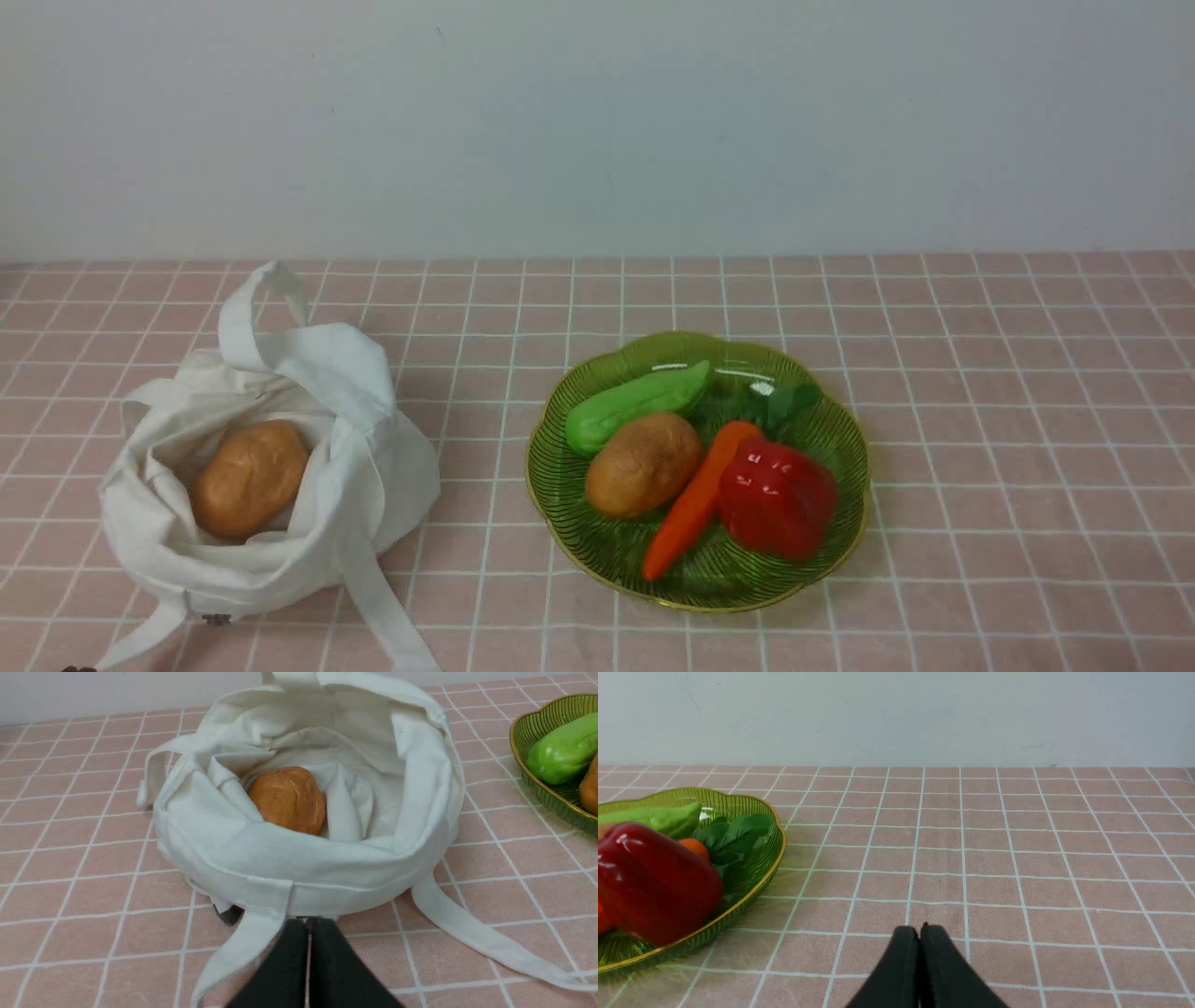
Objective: Take vegetables from bag on pink coffee tablecloth place on plate.
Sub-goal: 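Reach into the cloth bag and grasp the potato inside with the left gripper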
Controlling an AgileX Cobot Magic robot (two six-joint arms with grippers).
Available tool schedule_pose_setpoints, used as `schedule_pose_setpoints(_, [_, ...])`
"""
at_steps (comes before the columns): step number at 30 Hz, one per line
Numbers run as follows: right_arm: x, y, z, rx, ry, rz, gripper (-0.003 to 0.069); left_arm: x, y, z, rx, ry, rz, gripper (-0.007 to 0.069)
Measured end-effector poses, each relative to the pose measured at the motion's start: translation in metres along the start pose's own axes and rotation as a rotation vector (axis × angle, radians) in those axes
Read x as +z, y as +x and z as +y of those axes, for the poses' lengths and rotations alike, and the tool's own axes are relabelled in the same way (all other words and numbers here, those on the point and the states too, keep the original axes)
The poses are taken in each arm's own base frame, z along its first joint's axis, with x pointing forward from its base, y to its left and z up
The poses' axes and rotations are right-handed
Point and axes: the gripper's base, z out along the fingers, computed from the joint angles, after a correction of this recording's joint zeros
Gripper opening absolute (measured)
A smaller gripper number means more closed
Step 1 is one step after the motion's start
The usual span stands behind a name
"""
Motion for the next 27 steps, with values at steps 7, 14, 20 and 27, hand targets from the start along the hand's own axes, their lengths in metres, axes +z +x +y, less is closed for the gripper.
schedule_pose_setpoints(7, [0.0,0.0,0.0,0.0,0.0,0.0,-0.0015,0.0,0.0,0.0,0.0,0.0,0.0,-0.0005])
schedule_pose_setpoints(14, [0.0,0.0,0.0,0.0,0.0,0.0,-0.0015,0.0,0.0,0.0,0.0,0.0,0.0,-0.0005])
schedule_pose_setpoints(20, [0.0,0.0,0.0,0.0,0.0,0.0,-0.0015,0.0,0.0,0.0,0.0,0.0,0.0,-0.0005])
schedule_pose_setpoints(27, [0.0,0.0,0.0,0.0,0.0,0.0,-0.0015,0.0001,-0.001,-0.0002,-0.013,0.002,-0.014,-0.0005])
